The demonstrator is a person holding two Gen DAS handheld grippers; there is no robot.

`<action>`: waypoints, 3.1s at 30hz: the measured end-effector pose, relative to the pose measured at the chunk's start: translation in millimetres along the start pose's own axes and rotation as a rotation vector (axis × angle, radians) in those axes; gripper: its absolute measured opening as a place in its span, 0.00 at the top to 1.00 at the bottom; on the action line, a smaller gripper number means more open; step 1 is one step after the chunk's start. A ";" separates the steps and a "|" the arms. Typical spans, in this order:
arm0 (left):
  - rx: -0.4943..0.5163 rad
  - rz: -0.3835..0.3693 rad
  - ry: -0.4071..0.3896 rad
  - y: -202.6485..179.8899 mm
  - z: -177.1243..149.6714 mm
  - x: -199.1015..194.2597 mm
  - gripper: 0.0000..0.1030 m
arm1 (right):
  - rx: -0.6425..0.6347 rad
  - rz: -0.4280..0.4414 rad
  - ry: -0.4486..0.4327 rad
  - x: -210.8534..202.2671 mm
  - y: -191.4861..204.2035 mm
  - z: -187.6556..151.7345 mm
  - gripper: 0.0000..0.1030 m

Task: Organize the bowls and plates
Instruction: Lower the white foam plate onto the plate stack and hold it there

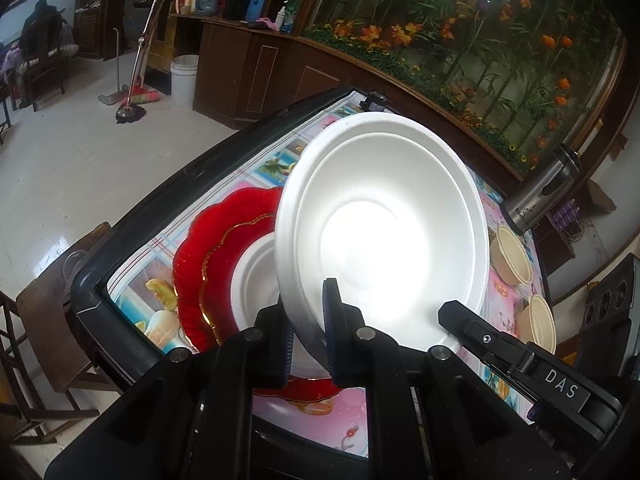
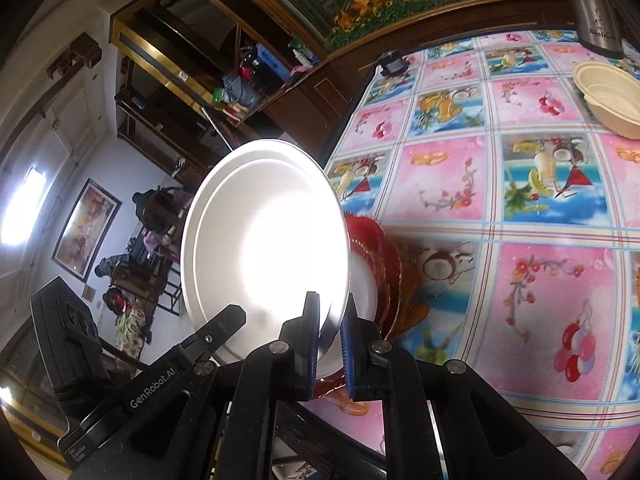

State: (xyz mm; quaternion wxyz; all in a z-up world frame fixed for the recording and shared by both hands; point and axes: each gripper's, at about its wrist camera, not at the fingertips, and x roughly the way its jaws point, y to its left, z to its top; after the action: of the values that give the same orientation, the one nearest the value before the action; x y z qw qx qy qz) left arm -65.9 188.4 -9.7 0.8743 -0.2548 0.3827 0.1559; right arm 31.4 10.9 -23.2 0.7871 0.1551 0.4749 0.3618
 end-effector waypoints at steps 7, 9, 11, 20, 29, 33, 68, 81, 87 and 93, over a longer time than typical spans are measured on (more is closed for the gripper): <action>-0.007 0.019 0.009 5.0 -3.7 2.5 0.89 | 0.001 0.002 0.033 10.7 0.8 -5.6 0.91; -0.008 0.025 0.011 6.5 -4.9 2.9 0.89 | 0.000 0.000 0.039 13.1 2.1 -7.3 0.91; -0.010 0.031 0.015 9.2 -6.4 4.1 0.89 | 0.001 0.002 0.047 16.0 2.0 -9.0 0.91; -0.018 0.055 0.043 16.7 -10.5 9.3 0.89 | 0.004 0.002 0.076 25.7 1.2 -16.7 0.91; -0.019 0.060 0.055 20.6 -10.8 9.5 0.88 | 0.010 0.002 0.086 29.2 0.4 -17.3 0.91; -0.020 0.062 0.063 21.9 -11.8 10.5 0.88 | 0.011 -0.001 0.092 30.7 0.0 -19.4 0.91; 0.030 0.099 0.030 17.9 -13.0 6.5 0.88 | 0.002 -0.011 0.095 30.0 2.7 -21.0 0.91; 0.043 0.105 0.022 12.5 -13.9 7.2 0.87 | 0.000 -0.016 0.087 26.1 2.5 -21.0 0.91; 0.042 0.106 0.028 12.7 -15.7 10.0 0.87 | 0.000 -0.018 0.091 26.7 2.1 -21.1 0.91; 0.046 0.108 0.035 12.8 -15.6 13.1 0.87 | 0.005 -0.021 0.094 27.4 0.7 -21.4 0.91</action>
State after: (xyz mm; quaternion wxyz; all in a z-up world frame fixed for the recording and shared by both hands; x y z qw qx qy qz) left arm -72.5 191.1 -32.7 0.8634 -0.2164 0.4146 0.1894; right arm 20.5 28.8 -50.9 0.7673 0.1348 0.5137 0.3595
